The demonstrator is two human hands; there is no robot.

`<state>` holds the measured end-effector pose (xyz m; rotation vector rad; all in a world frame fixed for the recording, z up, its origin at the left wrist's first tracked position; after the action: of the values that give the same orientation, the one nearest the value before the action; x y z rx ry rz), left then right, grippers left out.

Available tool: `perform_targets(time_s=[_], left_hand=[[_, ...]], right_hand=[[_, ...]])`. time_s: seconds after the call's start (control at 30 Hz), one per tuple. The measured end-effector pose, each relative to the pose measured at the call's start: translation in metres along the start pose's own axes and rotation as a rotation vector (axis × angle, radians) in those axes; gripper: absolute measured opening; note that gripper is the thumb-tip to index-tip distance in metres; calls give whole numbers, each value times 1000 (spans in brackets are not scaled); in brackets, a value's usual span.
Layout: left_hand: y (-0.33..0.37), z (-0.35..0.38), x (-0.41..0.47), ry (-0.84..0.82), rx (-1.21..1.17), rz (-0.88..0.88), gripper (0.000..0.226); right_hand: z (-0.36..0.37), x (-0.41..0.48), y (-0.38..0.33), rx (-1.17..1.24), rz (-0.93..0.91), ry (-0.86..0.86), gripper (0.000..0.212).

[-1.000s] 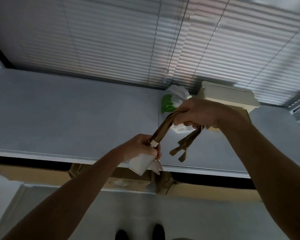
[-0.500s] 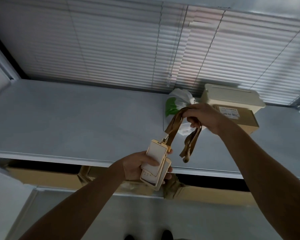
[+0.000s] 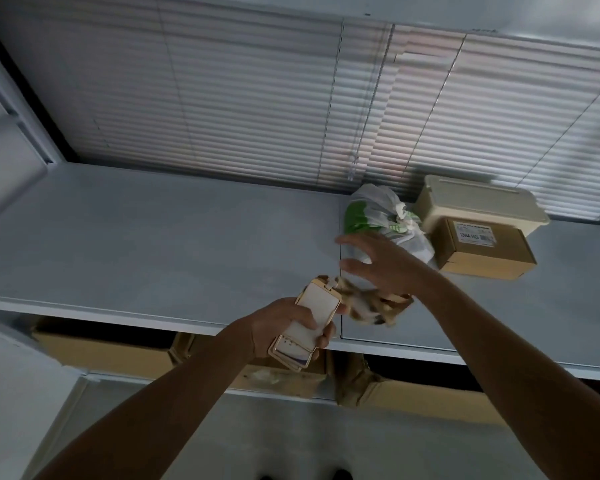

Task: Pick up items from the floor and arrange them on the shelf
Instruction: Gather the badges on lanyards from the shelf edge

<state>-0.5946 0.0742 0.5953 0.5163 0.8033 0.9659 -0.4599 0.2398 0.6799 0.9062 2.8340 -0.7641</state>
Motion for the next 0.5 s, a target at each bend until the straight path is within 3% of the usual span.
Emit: perform_targets(time_s=[0.1, 0.23, 0.3, 0.5], left_hand=[[3, -1, -2, 10, 7, -16, 61], [4, -8, -9, 153, 42, -39, 44], [1, -11, -10, 157, -8, -48, 48], [-3, -8, -8, 140, -94, -79, 29]], right_hand=[[25, 2, -18, 118, -126, 0, 32], [49, 5, -20, 398, -41, 48, 24], [59, 5, -21, 511, -17, -9, 23], [71, -3, -30, 478, -32, -44, 26]])
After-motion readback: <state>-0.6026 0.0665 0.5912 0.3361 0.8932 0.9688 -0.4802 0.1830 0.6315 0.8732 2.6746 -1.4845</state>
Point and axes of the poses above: each hand's wrist, its own x-axis towards the middle knuckle, its own z-axis out of the palm, y = z × x, the point moved 1 cm from there along x, towards the middle knuckle
